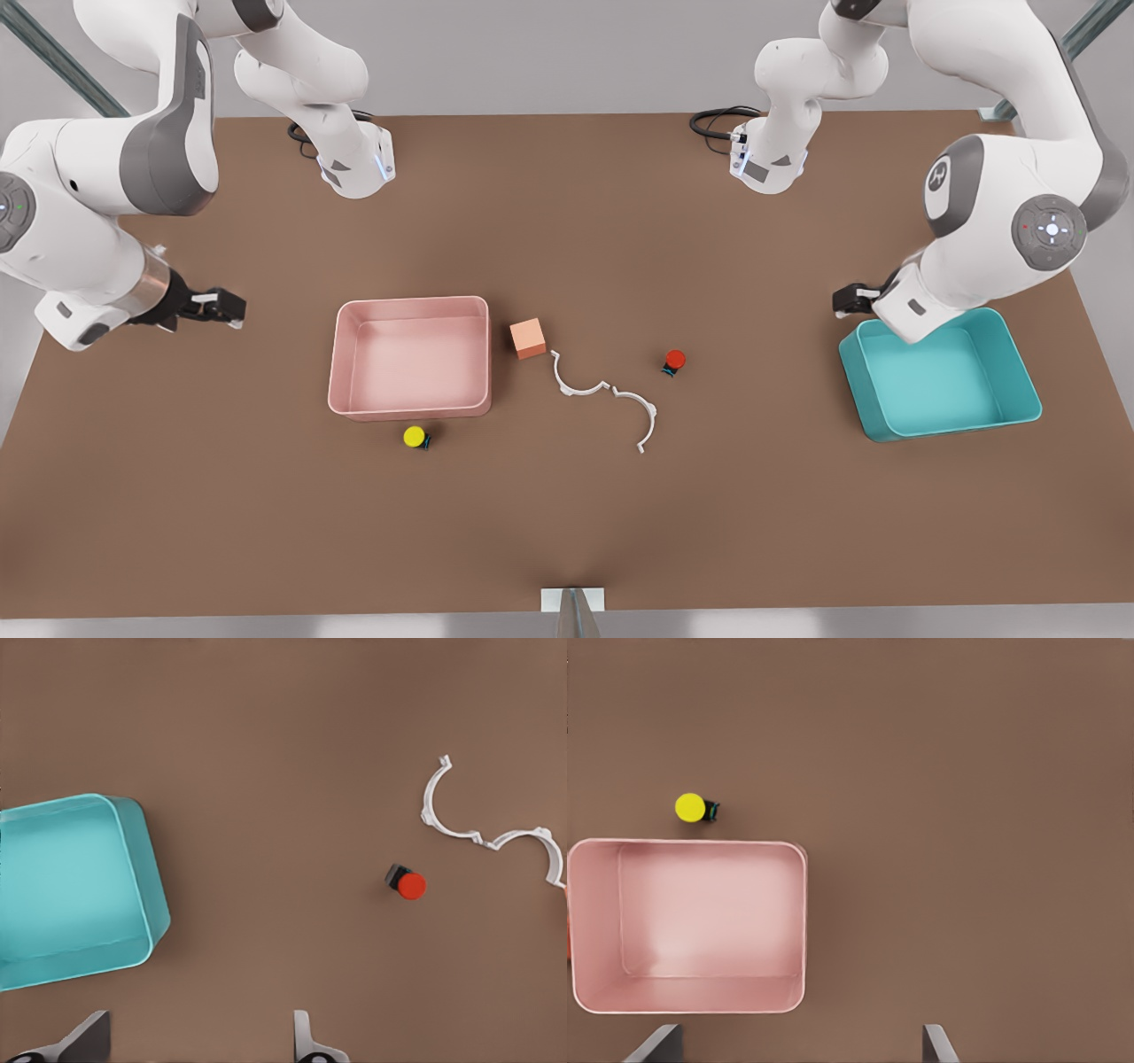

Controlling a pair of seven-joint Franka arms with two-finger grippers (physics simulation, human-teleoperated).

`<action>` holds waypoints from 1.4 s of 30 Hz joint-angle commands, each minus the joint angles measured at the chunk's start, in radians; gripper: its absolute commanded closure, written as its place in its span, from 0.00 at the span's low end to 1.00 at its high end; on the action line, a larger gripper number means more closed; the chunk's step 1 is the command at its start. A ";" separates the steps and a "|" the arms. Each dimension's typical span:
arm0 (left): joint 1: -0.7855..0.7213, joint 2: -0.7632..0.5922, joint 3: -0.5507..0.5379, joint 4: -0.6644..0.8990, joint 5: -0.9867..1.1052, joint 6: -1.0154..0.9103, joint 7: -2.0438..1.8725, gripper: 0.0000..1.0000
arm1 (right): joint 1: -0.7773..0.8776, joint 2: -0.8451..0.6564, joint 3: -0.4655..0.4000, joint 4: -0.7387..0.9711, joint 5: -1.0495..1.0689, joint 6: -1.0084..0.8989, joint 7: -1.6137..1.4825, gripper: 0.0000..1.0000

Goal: Place the red button in the blue storage box with the left arm, and place the yellow button in the pink storage box with the right arm

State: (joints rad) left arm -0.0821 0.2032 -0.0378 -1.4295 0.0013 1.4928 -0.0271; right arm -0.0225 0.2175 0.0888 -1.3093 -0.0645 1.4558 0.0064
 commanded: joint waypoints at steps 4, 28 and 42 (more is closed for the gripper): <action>-0.200 0.125 -0.014 0.003 0.017 0.196 0.047 0.00 | 0.003 -0.001 0.000 0.001 -0.001 0.071 0.003 0.00; -0.390 0.282 -0.011 -0.634 0.009 1.158 0.026 0.00 | 0.245 0.686 0.029 0.066 -0.029 0.661 0.409 0.00; -0.383 0.300 0.003 -0.628 0.011 1.201 0.029 0.63 | 0.230 0.689 0.031 0.042 0.006 0.686 0.411 0.32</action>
State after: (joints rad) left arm -0.4657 0.5047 -0.0340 -2.0579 0.0196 2.6899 -0.0060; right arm 0.2074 0.9083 0.1202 -1.2682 -0.0610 2.1237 0.3480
